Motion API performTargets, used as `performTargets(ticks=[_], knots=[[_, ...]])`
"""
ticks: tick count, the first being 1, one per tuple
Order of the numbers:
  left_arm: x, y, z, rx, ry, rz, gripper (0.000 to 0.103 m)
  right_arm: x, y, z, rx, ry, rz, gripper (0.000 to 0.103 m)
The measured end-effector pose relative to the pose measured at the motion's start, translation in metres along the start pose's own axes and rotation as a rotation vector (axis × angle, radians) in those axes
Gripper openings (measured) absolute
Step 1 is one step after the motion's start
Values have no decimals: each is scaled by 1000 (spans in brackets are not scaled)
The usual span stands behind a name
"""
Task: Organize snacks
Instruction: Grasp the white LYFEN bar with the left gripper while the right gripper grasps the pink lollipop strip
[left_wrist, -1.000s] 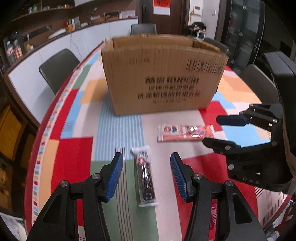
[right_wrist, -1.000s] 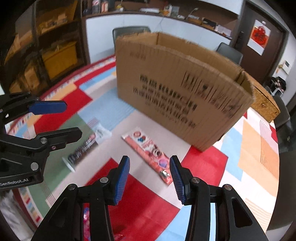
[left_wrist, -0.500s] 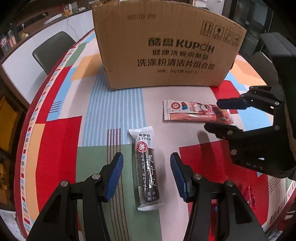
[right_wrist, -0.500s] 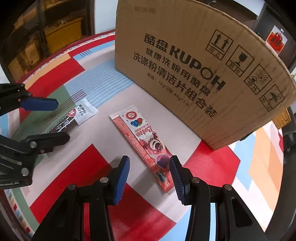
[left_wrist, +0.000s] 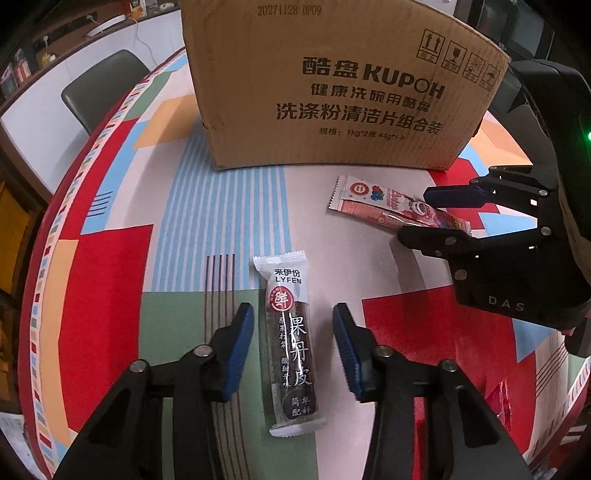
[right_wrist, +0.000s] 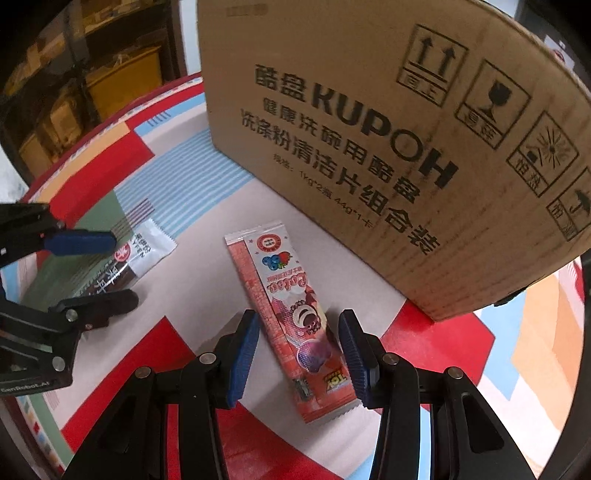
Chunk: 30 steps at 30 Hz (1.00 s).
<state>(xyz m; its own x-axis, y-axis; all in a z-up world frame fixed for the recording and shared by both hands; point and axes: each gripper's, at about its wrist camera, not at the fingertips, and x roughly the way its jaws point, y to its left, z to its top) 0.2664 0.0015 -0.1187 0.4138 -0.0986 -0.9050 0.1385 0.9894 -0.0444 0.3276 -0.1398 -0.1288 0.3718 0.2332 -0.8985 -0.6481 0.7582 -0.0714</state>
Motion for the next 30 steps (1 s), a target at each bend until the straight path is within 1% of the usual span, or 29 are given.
performTargets(ticks=[3,7,9,10,13,15,17,25,30], knots=[[4,1,1,-15,11,-18,37,0,-5,-2,39,-4,19,46],[6,5,2,-20,8,-24,36,-1,-9,-7,98,-11,40,46],[6,8,2,-29,6,-30,34,-2,-6,-9,109,-10,34,41],[6,9,2,-35,5,-34,33,-3,-4,-11,114,-9,33,36],[6,14,2,-46,2,-43,28,-5,4,-14,139,-2,33,34],[5,15,1,-45,-2,-45,23,-7,10,-17,153,-5,30,31],[5,17,0,-48,-7,-59,21,-7,17,-18,168,-11,32,29],[-5,16,-4,-52,-34,-87,18,-16,26,-31,263,-32,9,28],[-13,13,-6,-46,-59,-96,18,-27,30,-36,294,-61,-7,28]])
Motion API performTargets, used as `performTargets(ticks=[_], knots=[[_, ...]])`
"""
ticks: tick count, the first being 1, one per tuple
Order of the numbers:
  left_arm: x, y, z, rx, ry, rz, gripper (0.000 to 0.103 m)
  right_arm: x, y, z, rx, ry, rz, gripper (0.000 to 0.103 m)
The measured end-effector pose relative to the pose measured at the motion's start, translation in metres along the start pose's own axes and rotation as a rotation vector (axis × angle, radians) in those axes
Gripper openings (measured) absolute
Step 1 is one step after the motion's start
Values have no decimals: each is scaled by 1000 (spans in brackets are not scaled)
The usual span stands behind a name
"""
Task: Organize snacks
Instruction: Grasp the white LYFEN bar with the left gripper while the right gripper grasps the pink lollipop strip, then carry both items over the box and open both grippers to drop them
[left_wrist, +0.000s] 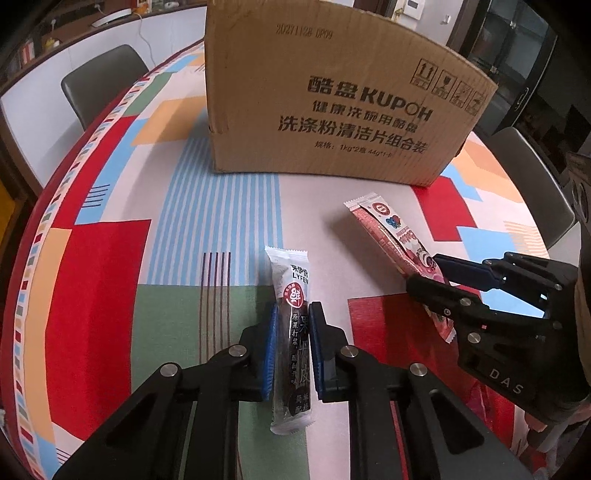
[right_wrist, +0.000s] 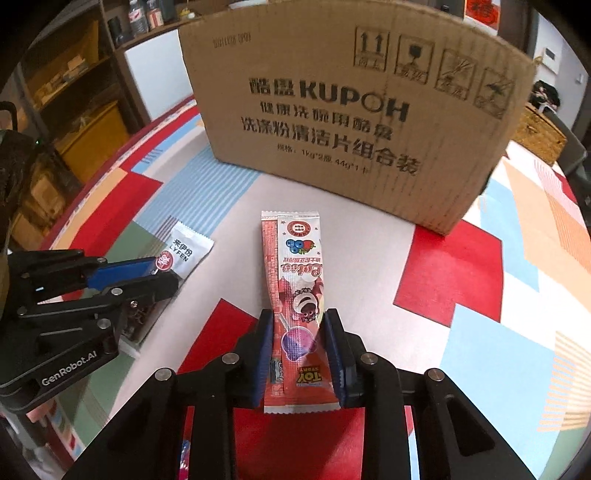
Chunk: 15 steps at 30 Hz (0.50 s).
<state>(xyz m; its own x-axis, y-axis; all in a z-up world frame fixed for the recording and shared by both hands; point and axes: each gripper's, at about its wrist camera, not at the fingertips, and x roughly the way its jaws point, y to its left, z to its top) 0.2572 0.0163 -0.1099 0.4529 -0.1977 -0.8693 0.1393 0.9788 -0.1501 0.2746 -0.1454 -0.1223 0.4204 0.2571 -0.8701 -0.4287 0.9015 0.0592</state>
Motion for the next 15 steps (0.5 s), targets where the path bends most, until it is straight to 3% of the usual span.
performTargets(ticks=[15], knots=[[-46,-7,6,11,-122,-35,17,-48,7,3,34,-122,-12,28]])
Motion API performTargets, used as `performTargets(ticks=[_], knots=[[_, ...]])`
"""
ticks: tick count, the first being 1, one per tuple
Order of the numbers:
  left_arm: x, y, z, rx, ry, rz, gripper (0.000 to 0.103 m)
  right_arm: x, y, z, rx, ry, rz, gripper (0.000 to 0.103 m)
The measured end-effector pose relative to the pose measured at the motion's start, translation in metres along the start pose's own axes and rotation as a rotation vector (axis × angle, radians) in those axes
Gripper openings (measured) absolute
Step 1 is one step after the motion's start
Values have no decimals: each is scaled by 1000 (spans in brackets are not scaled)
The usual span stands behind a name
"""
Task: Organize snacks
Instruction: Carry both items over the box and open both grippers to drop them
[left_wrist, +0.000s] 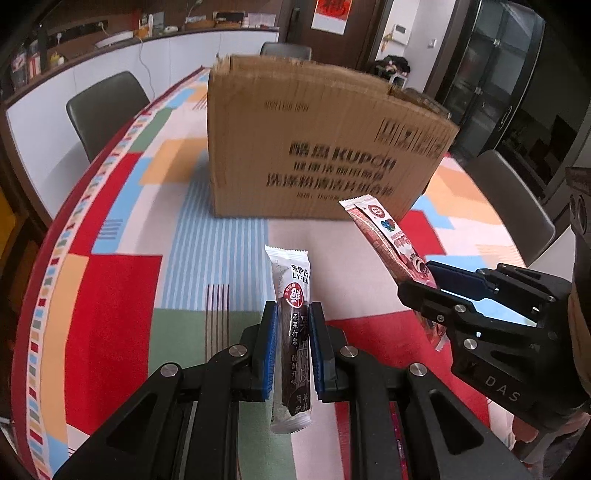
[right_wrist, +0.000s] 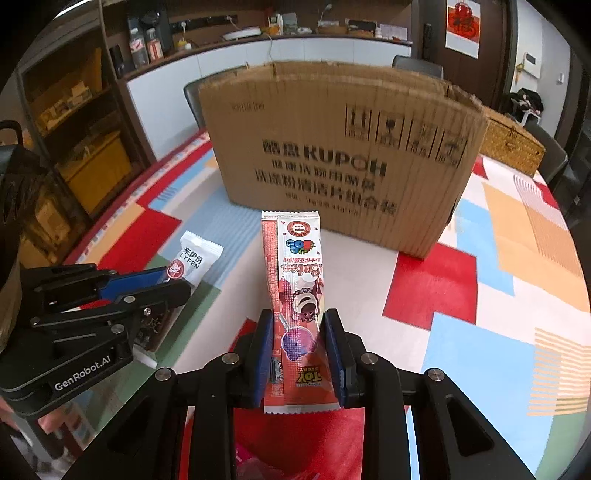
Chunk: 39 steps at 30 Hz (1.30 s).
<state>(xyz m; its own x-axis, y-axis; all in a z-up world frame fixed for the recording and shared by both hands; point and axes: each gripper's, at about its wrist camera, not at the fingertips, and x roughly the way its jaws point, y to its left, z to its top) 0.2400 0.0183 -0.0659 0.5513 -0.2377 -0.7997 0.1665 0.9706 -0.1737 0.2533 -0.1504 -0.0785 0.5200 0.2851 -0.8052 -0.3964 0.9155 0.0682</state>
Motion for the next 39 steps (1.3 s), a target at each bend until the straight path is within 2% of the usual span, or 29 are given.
performTargets(ticks=[10,27,39], knots=[[-34,-12,20,30,-105,-19,17,-34,1,19,15,-113,-6,28],[-73,-19,74,56,-279,-15,17,-75,-7,64,44,-283,-34,28],[-76,-16,119,86,-340,13,17,-81,-16,103,32,-339,-51,28]])
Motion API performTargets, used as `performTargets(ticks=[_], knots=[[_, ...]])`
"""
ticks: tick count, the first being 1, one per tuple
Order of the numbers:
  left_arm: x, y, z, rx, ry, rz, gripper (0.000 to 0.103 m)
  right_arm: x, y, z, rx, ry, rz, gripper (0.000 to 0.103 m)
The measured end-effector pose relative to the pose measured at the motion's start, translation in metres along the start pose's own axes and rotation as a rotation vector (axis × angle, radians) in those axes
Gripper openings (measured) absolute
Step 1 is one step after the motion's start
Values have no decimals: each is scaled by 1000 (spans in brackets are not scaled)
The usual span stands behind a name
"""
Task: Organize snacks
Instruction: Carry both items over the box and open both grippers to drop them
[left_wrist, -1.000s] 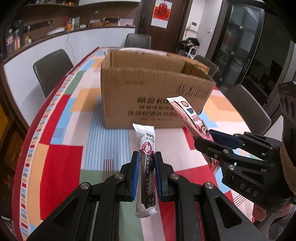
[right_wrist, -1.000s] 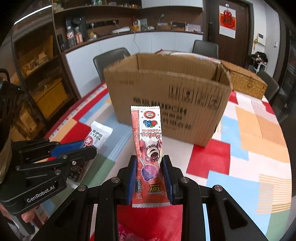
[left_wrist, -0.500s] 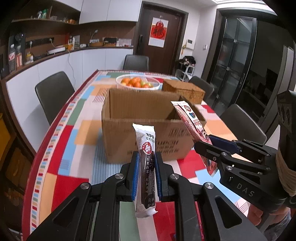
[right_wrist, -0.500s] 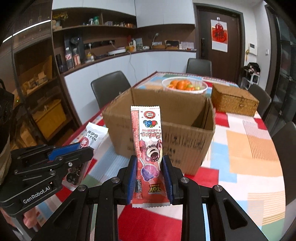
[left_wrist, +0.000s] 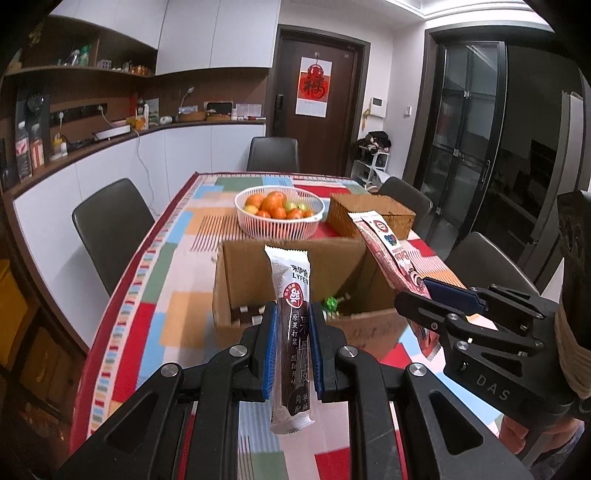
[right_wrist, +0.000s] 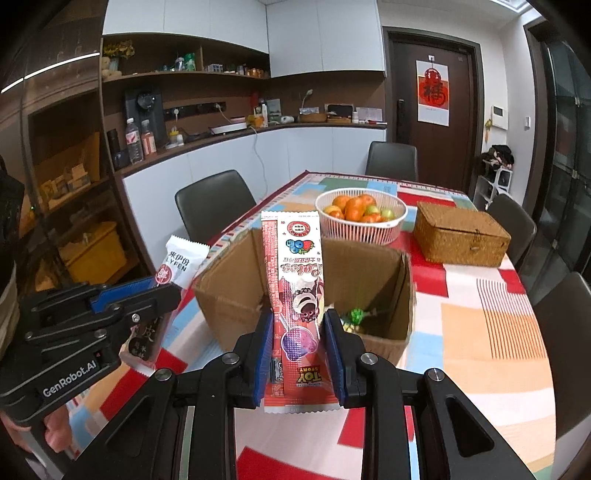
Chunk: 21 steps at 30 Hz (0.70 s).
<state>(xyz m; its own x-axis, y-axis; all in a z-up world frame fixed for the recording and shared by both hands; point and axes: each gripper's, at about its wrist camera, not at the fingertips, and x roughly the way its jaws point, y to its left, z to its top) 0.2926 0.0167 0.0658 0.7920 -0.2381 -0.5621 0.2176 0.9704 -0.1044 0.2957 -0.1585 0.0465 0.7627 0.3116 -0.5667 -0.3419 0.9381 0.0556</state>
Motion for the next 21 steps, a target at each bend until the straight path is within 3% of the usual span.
performTargets(ticks=[12,21], knots=[[38,7,38,3,10,-6,17,23,-8,29,-21,4,-22,28],[88,10,46,11,100,18,17,55,-17,34,-24,53,-41,28]])
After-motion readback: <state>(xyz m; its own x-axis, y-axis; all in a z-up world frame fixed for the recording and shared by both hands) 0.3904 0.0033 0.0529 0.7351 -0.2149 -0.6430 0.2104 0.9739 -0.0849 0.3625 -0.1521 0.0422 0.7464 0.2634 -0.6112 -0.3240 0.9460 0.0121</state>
